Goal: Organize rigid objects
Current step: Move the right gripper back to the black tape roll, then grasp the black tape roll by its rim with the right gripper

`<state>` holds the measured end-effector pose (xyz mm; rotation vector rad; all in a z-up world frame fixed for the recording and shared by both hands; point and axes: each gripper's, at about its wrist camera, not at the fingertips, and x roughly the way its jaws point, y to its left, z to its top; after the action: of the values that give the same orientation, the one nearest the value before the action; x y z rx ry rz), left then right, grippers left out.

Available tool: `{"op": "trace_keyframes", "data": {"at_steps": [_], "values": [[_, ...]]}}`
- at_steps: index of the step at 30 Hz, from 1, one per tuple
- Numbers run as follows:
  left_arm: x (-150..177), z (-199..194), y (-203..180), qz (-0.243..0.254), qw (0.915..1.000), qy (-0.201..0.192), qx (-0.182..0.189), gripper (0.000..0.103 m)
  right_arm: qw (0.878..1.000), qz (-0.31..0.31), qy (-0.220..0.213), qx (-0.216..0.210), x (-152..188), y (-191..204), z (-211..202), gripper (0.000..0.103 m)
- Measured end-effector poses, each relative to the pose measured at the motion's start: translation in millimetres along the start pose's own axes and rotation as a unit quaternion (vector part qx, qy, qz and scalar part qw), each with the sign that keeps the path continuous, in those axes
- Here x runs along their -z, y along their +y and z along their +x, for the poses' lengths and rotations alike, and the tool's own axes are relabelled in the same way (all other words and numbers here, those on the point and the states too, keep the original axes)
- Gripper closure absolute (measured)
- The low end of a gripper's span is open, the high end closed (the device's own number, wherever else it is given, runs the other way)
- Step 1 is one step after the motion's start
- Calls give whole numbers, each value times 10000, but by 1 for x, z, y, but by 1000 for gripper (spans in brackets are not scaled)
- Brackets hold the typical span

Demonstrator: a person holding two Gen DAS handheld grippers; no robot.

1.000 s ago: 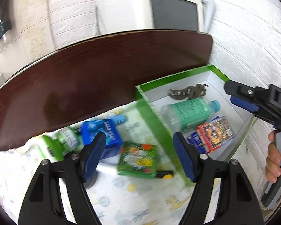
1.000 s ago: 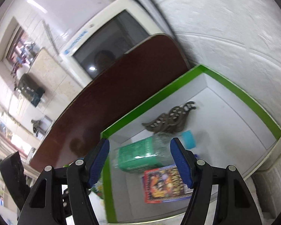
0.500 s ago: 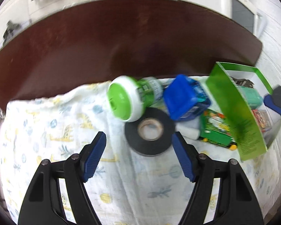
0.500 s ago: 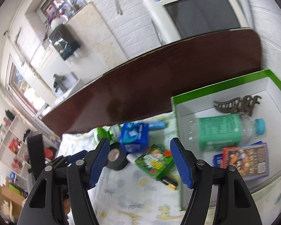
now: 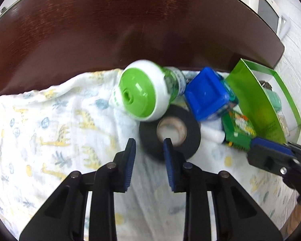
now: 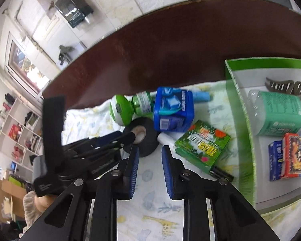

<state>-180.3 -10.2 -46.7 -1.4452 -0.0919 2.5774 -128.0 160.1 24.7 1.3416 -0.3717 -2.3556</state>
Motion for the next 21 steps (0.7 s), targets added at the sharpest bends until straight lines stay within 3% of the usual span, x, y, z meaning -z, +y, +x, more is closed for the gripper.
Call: {"op": "trace_keyframes", "data": {"at_steps": [5, 8, 10, 14, 21], "values": [[13, -7, 19, -168, 9998, -33, -91, 79, 9994, 159, 311, -86, 1, 9, 27, 77], [12, -20, 27, -397, 9983, -236, 360, 76, 9981, 484, 384, -56, -2, 7, 42, 77], [7, -24, 24, -320, 9980, -312, 438, 76, 9959, 758, 487, 0, -4, 2, 53, 77], [-4, -12, 7, -52, 9996, -185, 224, 76, 9900, 1263, 605, 145, -5, -12, 67, 77], [-28, 18, -4, -91, 9991, 19, 409, 76, 9865, 1560, 490, 3, -17, -30, 73, 76]]}}
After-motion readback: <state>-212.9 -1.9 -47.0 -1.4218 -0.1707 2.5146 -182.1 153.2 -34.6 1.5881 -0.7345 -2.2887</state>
